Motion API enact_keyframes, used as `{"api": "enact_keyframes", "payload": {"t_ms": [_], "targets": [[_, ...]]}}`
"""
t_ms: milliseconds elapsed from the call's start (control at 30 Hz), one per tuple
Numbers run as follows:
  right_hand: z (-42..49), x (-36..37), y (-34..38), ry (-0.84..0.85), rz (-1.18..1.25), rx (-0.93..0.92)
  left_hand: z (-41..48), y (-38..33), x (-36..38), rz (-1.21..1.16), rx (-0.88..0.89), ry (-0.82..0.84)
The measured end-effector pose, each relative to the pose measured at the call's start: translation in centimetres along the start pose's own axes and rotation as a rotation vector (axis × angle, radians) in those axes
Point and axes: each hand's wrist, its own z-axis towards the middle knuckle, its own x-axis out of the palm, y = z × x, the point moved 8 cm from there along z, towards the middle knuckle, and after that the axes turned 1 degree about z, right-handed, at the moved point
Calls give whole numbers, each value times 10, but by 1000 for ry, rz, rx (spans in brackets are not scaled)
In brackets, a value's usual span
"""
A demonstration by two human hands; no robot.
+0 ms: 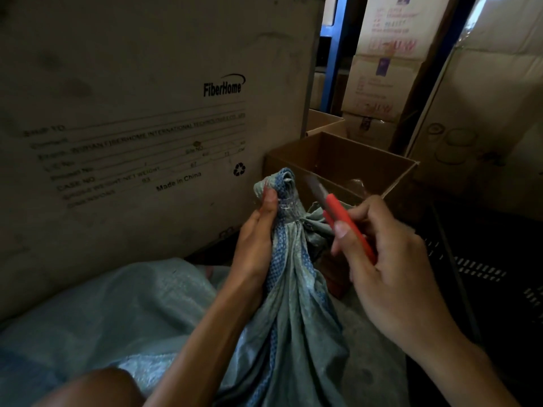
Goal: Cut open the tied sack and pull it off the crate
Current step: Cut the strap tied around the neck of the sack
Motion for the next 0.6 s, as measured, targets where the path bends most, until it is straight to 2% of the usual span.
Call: {"api": "enact_keyframes", "payload": {"t_ms": [67, 200, 600], "targets": [[-3, 8, -2, 23, -107, -10, -1, 0, 2, -3, -7, 5], [-5, 14, -6, 47, -171, -11, -1, 0, 4, 17, -2, 18], [-3, 14, -4, 28, -158, -29, -4, 2, 9, 33, 11, 62]]}}
